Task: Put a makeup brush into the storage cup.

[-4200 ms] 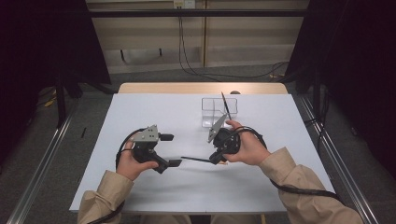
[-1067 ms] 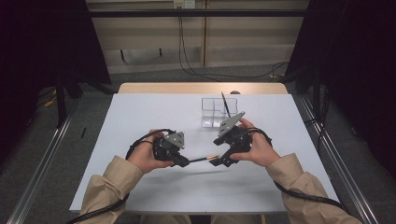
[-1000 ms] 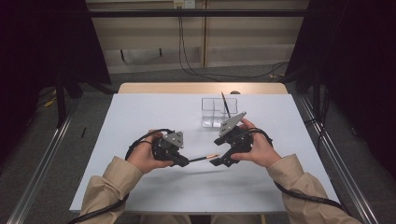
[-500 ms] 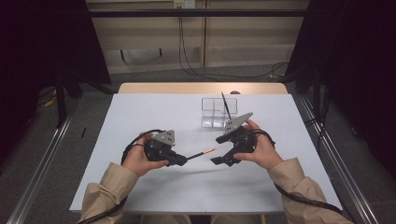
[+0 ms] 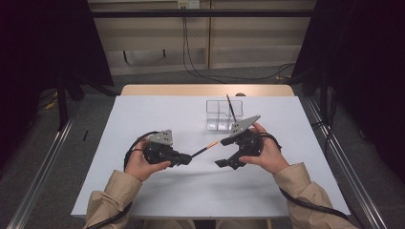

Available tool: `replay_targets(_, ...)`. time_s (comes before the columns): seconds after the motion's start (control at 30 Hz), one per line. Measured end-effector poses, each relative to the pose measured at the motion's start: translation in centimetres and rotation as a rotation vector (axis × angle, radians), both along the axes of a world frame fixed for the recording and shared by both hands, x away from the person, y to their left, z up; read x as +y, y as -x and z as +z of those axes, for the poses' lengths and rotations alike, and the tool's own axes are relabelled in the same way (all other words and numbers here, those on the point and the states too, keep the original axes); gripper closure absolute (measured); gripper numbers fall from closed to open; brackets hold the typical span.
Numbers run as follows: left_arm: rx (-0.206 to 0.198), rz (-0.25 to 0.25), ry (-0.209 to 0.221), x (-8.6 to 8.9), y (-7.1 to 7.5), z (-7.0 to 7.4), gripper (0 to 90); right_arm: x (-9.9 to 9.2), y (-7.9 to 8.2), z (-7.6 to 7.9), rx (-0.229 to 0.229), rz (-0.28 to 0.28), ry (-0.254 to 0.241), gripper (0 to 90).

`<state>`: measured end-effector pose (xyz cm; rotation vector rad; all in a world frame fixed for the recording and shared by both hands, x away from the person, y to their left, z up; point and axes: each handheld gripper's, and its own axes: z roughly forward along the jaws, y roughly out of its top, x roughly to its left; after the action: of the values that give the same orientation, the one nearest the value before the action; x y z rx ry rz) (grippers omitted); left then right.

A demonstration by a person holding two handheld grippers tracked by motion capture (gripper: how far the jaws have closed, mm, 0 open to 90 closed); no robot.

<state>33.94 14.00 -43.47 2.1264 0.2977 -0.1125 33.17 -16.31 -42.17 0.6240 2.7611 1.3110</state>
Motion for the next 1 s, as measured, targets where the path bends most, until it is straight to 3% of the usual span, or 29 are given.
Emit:
replay_targets(0.27,0.019,0.046,0.104,0.14,-0.12,-0.29,85.3,-0.06,0.02,-0.01,-0.005,-0.009,-0.016,13.0)
replay_targets(0.47,0.021,0.074,0.17,0.24,-0.22,-0.23,85.2,-0.13,0.01,0.16,-0.007,-0.025,-0.057,14.0)
replay_targets(0.73,0.017,0.088,0.183,0.28,-0.24,-0.23,85.3,-0.04,0.04,0.26,-0.004,-0.043,-0.124,15.8)
replay_targets(1.0,0.011,0.093,0.188,0.0,-0.14,-0.17,85.2,0.36,0.11,0.46,-0.009,-0.042,-0.155,18.6)
